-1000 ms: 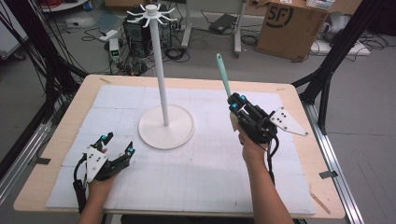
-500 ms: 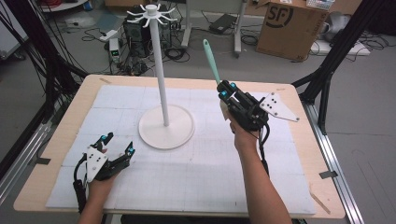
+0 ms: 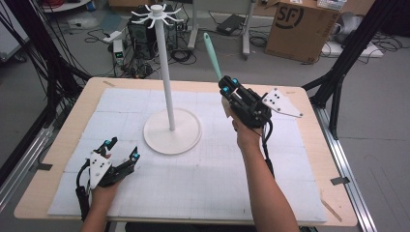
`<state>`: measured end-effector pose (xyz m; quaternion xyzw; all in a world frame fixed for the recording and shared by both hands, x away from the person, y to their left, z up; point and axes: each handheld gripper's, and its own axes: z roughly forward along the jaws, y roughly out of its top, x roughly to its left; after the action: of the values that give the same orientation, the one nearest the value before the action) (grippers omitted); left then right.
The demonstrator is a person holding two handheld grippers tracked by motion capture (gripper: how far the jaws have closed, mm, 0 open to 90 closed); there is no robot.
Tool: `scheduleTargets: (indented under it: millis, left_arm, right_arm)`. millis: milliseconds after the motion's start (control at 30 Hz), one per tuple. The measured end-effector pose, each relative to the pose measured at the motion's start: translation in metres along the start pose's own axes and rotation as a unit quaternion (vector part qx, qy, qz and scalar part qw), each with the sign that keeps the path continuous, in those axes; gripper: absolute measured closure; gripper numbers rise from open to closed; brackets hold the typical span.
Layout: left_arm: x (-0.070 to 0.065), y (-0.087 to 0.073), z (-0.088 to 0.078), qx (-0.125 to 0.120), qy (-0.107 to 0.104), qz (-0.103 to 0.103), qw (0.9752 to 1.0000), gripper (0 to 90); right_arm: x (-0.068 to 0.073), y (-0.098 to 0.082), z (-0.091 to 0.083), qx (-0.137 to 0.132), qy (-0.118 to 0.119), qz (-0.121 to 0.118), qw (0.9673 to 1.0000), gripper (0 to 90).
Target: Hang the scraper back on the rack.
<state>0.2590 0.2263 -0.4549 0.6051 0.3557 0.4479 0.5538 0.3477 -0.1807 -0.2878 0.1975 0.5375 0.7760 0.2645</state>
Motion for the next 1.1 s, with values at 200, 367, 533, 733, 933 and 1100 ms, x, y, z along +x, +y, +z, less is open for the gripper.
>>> scheduleTargets:
  millis: [200, 367, 533, 733, 933, 1100]
  left_arm:
    - [0.000, 0.000, 0.000, -0.001, 0.000, 0.000, 1.0000, 25.7]
    - [0.000, 0.000, 0.000, -0.001, 0.000, 0.001, 1.0000, 25.7]
    - [0.000, 0.000, 0.000, -0.002, -0.001, 0.000, 1.0000, 25.7]
    - [0.000, 0.000, 0.000, -0.003, 0.000, -0.001, 1.0000, 25.7]
    - [0.000, 0.000, 0.000, -0.001, -0.001, 0.001, 1.0000, 25.6]
    - [0.000, 0.000, 0.000, -0.002, -0.001, 0.001, 1.0000, 25.6]
  right_arm:
    - [-0.002, 0.000, 0.012, 0.006, 0.008, -0.002, 0.9999, 82.0]
    - [-0.006, 0.002, 0.018, 0.011, 0.011, -0.004, 0.9999, 82.0]
    - [-0.008, 0.007, 0.024, 0.014, 0.014, -0.010, 0.9998, 82.0]
    - [-0.009, 0.015, 0.033, 0.019, 0.016, -0.019, 0.9995, 82.0]
    - [-0.007, 0.017, 0.041, 0.019, 0.019, -0.017, 0.9995, 82.0]
    - [-0.006, 0.015, 0.046, 0.025, 0.023, -0.016, 0.9993, 82.0]
